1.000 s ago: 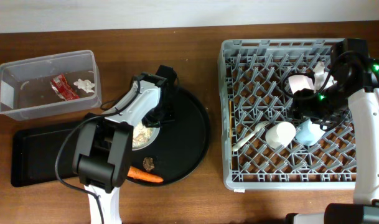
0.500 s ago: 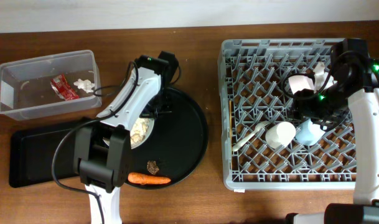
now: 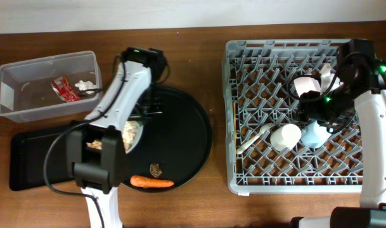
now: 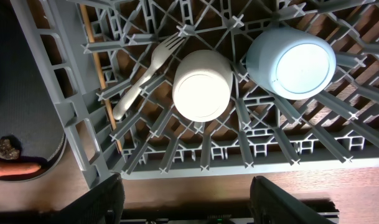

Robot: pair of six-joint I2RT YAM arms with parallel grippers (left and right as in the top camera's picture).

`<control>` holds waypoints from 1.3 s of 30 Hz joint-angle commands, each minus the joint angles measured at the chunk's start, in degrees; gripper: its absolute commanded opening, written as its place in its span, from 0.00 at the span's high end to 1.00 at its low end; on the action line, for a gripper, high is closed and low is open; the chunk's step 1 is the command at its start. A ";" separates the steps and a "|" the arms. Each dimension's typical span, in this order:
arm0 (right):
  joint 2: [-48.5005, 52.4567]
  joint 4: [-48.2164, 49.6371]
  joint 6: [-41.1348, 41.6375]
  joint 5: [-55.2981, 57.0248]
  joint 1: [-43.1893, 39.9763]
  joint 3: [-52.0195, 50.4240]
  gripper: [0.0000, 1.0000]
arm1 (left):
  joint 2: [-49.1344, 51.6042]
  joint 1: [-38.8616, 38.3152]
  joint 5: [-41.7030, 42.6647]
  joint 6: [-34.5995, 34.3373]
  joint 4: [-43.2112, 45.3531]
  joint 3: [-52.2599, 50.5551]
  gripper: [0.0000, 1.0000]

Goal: Sort waste into correct bins and load items into the dishwasher rack
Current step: 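Carry the rice plate left and tip rice onto the black tray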

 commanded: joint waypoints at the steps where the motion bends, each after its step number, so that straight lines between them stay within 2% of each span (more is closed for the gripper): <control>1: -0.74 -0.07 -0.42 0.76 0.37 -0.31 0.32 | -6.19 3.76 -1.29 0.57 -0.72 1.09 1.00; 10: -0.74 -0.07 -0.42 0.96 0.37 -0.31 0.32 | -19.32 10.03 0.85 3.17 -1.75 -2.40 1.00; 15: -0.74 -0.07 -0.42 0.96 0.37 -0.31 0.32 | -27.74 12.02 0.87 3.67 1.66 -10.84 1.00; 17: -0.74 -0.04 -0.42 0.96 0.37 -0.31 0.32 | -29.44 13.68 1.92 6.47 4.22 -15.58 1.00; 25: -0.74 -0.26 -0.39 0.96 0.37 -0.31 0.32 | -29.29 18.60 2.19 11.32 8.66 -21.00 1.00; 39: -0.74 -0.55 -0.42 0.96 0.37 -0.31 0.32 | -29.14 20.35 7.39 12.79 19.52 -21.38 1.00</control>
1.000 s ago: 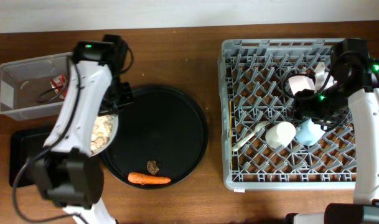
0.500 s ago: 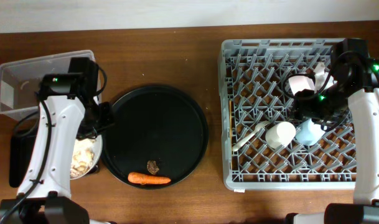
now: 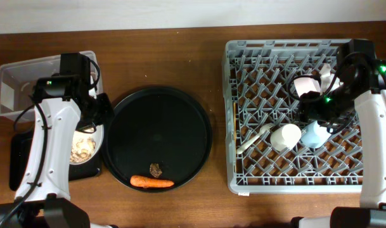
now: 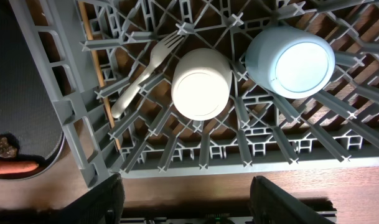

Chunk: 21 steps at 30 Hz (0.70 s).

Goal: Sort waste into correct bins and load items into the dishwasher rack
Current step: 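Carry the rice plate left and tip rice onto the black tray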

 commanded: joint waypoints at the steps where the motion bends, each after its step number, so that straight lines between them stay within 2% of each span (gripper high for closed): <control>1: -0.74 -0.42 -0.02 0.79 0.37 -0.31 0.32 | -0.61 1.99 1.73 1.51 2.08 -0.92 1.00; 4: -0.74 -0.39 -0.02 0.79 0.37 -0.31 0.32 | -0.61 3.72 2.14 1.60 3.72 -2.40 1.00; 12: -0.74 -0.63 -0.02 0.79 0.37 -0.31 0.32 | -0.61 8.44 10.08 4.76 12.44 -11.17 1.00; 21: -0.74 -0.66 0.00 1.44 0.37 -0.31 0.32 | -0.61 17.55 28.50 14.73 13.25 -11.67 1.00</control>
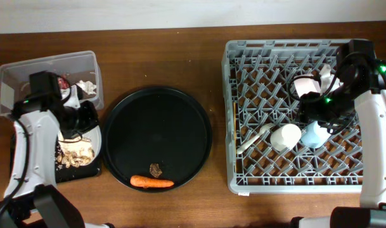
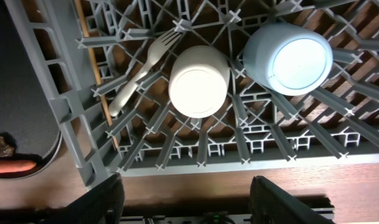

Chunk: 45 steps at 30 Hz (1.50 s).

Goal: Sort waste into correct bins and load items into the dishwasher rack
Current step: 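Carry the rice plate left and tip rice onto the black tray, then carry the emptied white plate right and stand it in the rack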

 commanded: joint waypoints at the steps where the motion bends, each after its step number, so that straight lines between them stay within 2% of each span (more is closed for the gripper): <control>1: -0.74 -0.22 -0.02 1.01 0.37 -0.28 0.32 | -0.55 4.57 13.70 6.99 -0.52 -0.13 1.00; 3: -0.74 -0.20 -0.02 1.18 0.37 -0.28 0.32 | -0.55 7.26 21.59 10.25 -1.44 -0.13 1.00; 9: -0.74 -0.17 -0.02 1.18 0.37 -0.28 0.32 | -0.55 15.08 32.63 15.56 -5.33 -0.13 1.00; 12: -0.74 -0.17 -0.02 1.18 0.37 -0.28 0.32 | -0.57 19.02 36.83 16.02 -5.49 -0.13 1.00; 17: -0.70 -0.11 -0.02 1.57 0.37 -0.28 0.32 | -0.57 24.44 48.37 18.05 -7.19 -0.11 1.00; 24: -0.63 -0.15 -0.02 1.57 0.37 -0.28 0.32 | -0.57 29.81 63.10 18.21 -12.79 -0.11 1.00; 28: -0.63 -0.13 -0.02 1.57 0.37 -0.28 0.32 | -0.57 31.15 59.28 18.21 -12.61 -0.11 1.00; 31: -0.63 -0.11 -0.02 1.57 0.37 -0.28 0.32 | -0.55 31.15 52.04 18.21 -11.91 -0.11 1.00; 33: -0.63 -0.13 0.00 1.57 0.37 -0.28 0.32 | -0.57 31.15 50.66 18.21 -11.93 -0.11 1.00; 38: -0.63 -0.15 0.00 1.57 0.37 -0.28 0.32 | -0.57 31.15 52.02 18.60 -12.76 -0.11 1.00; 39: -0.63 -0.15 0.00 1.57 0.37 -0.28 0.32 | -0.57 31.12 57.75 25.22 -13.27 -0.11 1.00; 40: -0.63 -0.15 0.00 1.57 0.37 -0.28 0.32 | -0.57 31.15 57.46 26.64 -13.25 -0.11 1.00; 41: -0.63 -0.13 0.00 1.57 0.37 -0.28 0.32 | -0.55 31.15 51.41 22.47 -11.98 -0.11 1.00; 42: -0.63 -0.13 0.00 1.57 0.37 -0.28 0.32 | -0.55 31.15 41.99 12.76 -11.72 -0.11 1.00; 43: -0.63 -0.13 0.00 1.57 0.37 -0.28 0.32 | -0.57 31.15 40.52 10.60 -12.46 -0.11 1.00; 45: -0.63 -0.11 0.00 1.57 0.37 -0.28 0.32 | -0.57 31.15 48.02 18.91 -14.12 -0.11 1.00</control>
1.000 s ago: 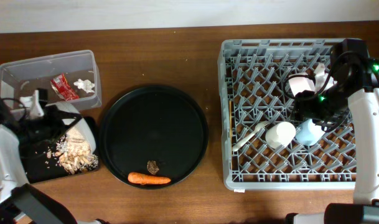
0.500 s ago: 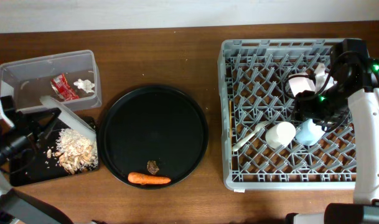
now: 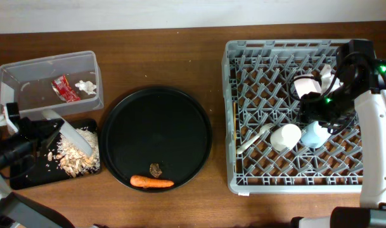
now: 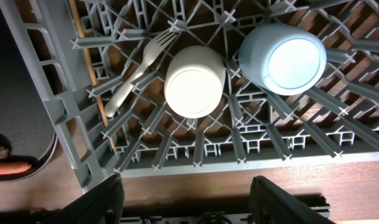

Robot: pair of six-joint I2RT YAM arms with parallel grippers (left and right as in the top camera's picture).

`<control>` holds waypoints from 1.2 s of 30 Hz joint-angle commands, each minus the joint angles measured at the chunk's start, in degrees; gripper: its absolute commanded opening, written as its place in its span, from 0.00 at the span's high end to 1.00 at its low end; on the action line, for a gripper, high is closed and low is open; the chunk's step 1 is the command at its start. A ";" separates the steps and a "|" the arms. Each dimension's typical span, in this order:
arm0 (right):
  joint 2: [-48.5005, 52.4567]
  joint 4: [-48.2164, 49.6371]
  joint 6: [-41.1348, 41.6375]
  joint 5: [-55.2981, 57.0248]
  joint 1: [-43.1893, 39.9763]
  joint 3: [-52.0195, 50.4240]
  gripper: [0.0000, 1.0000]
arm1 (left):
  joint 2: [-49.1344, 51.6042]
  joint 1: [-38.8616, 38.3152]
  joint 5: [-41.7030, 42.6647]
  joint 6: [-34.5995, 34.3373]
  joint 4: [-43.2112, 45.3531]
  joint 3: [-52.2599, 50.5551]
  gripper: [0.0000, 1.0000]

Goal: Sort waste into correct bins and load items into the dishwasher rack
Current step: 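Carry the emptied white plate right and stand it in the rack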

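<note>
My left gripper (image 3: pixel 45 132) is at the far left over the black tray (image 3: pixel 28 172), shut on the rim of a white bowl (image 3: pixel 73 137) tipped steeply on edge. A heap of pale food scraps (image 3: pixel 72 157) lies on the tray below it. On the round black plate (image 3: pixel 158 136) remain a carrot (image 3: pixel 151 183) and a brown scrap (image 3: pixel 156 170). My right gripper (image 4: pixel 195 205) hangs open above the grey rack (image 3: pixel 243 95). Below it are an upturned white cup (image 4: pixel 195 83), a blue cup (image 4: pixel 282 57) and a fork (image 4: pixel 139 71).
A clear bin (image 3: pixel 47 60) at the back left holds a red wrapper (image 3: pixel 61 88) and crumpled paper (image 3: pixel 85 85). Another white cup (image 3: pixel 303 85) sits further back in the rack. Bare wooden table lies between plate and rack.
The left arm has drawn back to the left, and the bowl is tipped further on edge. The scrap heap on the tray is larger. The right gripper has barely shifted.
The left gripper first held a bowl of scraps over the black plate. It then held the bowl over the black tray, then tipped it there with scraps spilling out. Now the scraps lie on the tray. The right gripper stayed open over the rack throughout.
</note>
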 commanded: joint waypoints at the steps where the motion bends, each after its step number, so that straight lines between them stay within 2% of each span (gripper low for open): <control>1: -0.63 0.00 0.02 0.70 0.37 -0.26 0.32 | -0.57 0.22 1.97 0.92 -0.68 -0.11 1.00; 4: -0.63 0.02 0.02 0.70 0.37 -0.26 0.32 | -0.55 0.20 1.01 1.53 -0.50 -0.11 1.00; 6: -0.63 0.04 0.02 0.70 0.37 -0.26 0.32 | -0.57 0.15 3.61 2.75 -1.22 -0.11 1.00; 8: -0.63 0.09 0.02 0.70 0.37 -0.26 0.32 | -0.63 -0.79 9.07 7.98 -3.96 -0.11 1.00; 10: -0.63 0.09 0.02 0.70 0.37 -0.26 0.32 | -0.94 -3.34 10.23 11.78 -6.05 -0.11 1.00; 14: -0.63 0.11 0.02 0.70 0.37 -0.26 0.32 | -2.21 -13.44 9.07 13.42 -4.55 -0.04 1.00; 19: -0.63 0.20 0.02 0.70 0.37 -0.26 0.32 | -2.38 -33.42 -3.58 10.93 1.25 -0.04 1.00; 21: -0.63 0.20 0.02 0.70 0.37 -0.26 0.32 | -2.40 -40.15 -2.43 10.73 4.33 -0.02 1.00; 23: -0.63 0.13 0.00 0.85 0.37 -0.26 0.32 | -2.40 -45.94 3.30 9.70 9.53 0.20 1.00; 25: -0.63 -0.46 0.74 4.79 0.35 -0.26 0.32 | -2.40 -50.82 7.61 3.69 17.94 0.52 1.00; 27: -0.66 -2.10 9.03 15.61 -0.66 -0.26 0.32 | -2.40 -57.42 7.63 -9.01 33.03 0.66 1.00; 28: -0.66 -3.48 14.60 21.70 -2.71 -0.26 0.32 | -2.38 -61.55 7.13 -14.88 43.34 0.66 1.00; 29: -0.66 -3.67 15.54 21.66 -4.42 -0.26 0.32 | -2.38 -64.96 4.35 -19.63 51.63 0.66 1.00; 31: -0.66 -3.67 15.47 19.87 -6.78 -0.26 0.32 | -2.38 -68.89 -2.21 -26.67 60.08 0.66 1.00; 33: -0.66 -3.67 15.06 17.62 -8.81 -0.26 0.32 | -2.21 -74.55 -13.62 -35.39 68.87 0.66 1.00; 36: -0.66 -3.45 14.64 16.96 -9.29 -0.26 0.32 | -1.49 -79.54 -22.10 -41.55 73.35 0.66 1.00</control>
